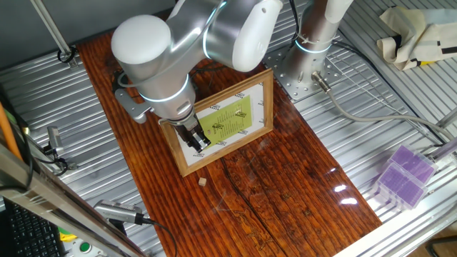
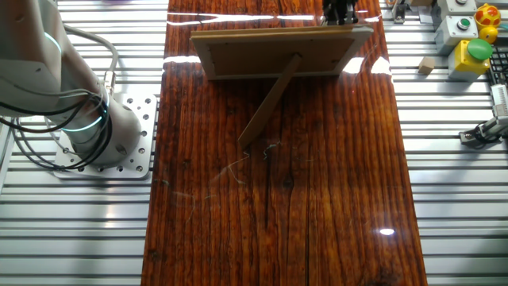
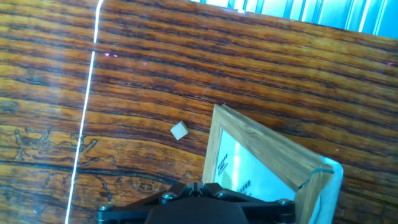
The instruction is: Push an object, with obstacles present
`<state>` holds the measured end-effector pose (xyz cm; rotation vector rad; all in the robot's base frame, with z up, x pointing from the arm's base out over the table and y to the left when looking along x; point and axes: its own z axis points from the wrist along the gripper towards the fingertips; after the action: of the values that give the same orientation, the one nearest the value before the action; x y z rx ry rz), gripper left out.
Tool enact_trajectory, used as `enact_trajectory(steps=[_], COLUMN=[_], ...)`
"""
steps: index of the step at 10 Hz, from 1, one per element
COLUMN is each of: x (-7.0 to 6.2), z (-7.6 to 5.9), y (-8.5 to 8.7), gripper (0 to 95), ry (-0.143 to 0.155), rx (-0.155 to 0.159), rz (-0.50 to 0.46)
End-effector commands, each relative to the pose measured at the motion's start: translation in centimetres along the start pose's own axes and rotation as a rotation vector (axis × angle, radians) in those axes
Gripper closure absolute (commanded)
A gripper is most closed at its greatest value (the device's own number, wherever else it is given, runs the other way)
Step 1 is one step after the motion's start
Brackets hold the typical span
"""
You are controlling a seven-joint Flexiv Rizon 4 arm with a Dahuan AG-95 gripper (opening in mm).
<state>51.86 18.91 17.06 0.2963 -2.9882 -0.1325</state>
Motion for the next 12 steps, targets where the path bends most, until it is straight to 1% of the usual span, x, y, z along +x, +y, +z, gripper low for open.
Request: enact_trajectory(steps=[1, 2, 6, 10, 12], x=[-0.35, -0.48, -0.40, -0.40, -0.40], z=[0.40, 0.59, 0.68, 0.68, 0.68], y=[0.32, 0.44, 0.41, 0.41, 0.41], gripper=[95.0, 95.0, 95.0, 95.0, 95.0], ry=[-0.001, 0.000, 0.005, 0.001, 0.006], rx=[0.000, 0.001, 0.000, -0.002, -0.001], rz=[0.013, 0.020, 0.024, -0.011, -0.024])
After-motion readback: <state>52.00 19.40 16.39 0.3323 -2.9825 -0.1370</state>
